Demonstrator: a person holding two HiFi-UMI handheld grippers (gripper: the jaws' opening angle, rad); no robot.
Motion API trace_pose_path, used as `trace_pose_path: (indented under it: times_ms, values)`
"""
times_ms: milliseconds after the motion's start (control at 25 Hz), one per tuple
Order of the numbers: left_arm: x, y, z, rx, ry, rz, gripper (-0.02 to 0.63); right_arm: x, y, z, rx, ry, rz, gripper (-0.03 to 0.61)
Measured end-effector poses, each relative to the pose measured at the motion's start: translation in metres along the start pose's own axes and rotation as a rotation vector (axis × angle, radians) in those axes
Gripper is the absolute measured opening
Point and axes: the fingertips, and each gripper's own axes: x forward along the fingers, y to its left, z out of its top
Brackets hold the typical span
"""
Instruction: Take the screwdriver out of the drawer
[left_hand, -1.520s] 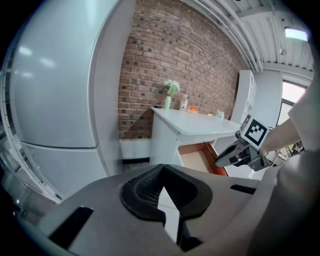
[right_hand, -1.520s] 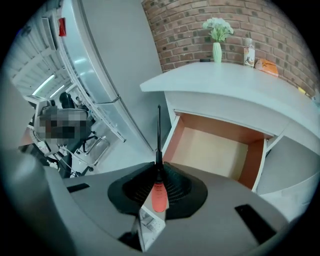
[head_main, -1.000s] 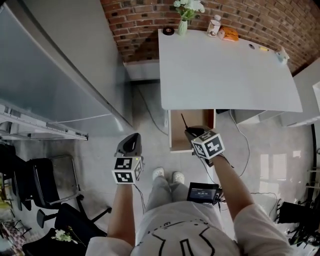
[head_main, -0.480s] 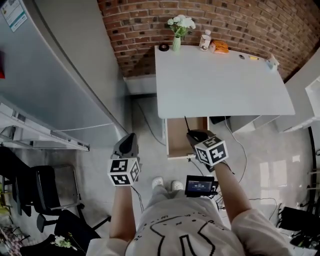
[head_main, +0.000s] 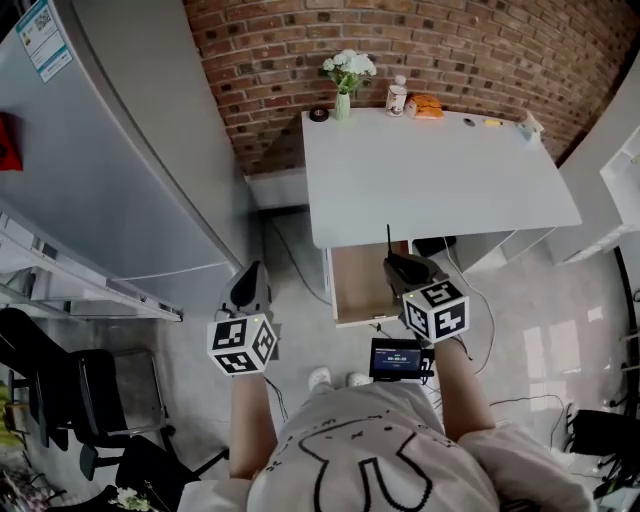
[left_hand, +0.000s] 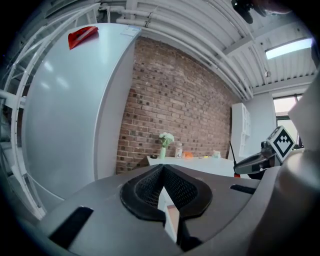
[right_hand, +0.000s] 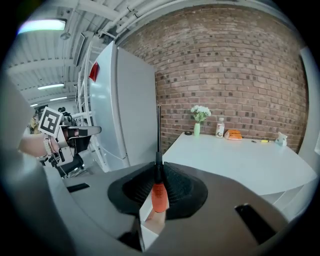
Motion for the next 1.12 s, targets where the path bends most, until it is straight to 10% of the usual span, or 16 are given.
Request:
trace_pose_path:
  times_ms: [520,1120]
  values:
    - [-0.008,-0.029,0.082,0.254,-0.241,-0.048,0.008,-0.049,0.013,0.07,-0.198,-0.319,-0.062,0.06]
    - [-0.032,-0.059,0.108,0.287,-0.414,-0.118,0.008,-0.103,0.014,0.097,-0.243,-0.562,-0.164,0.06]
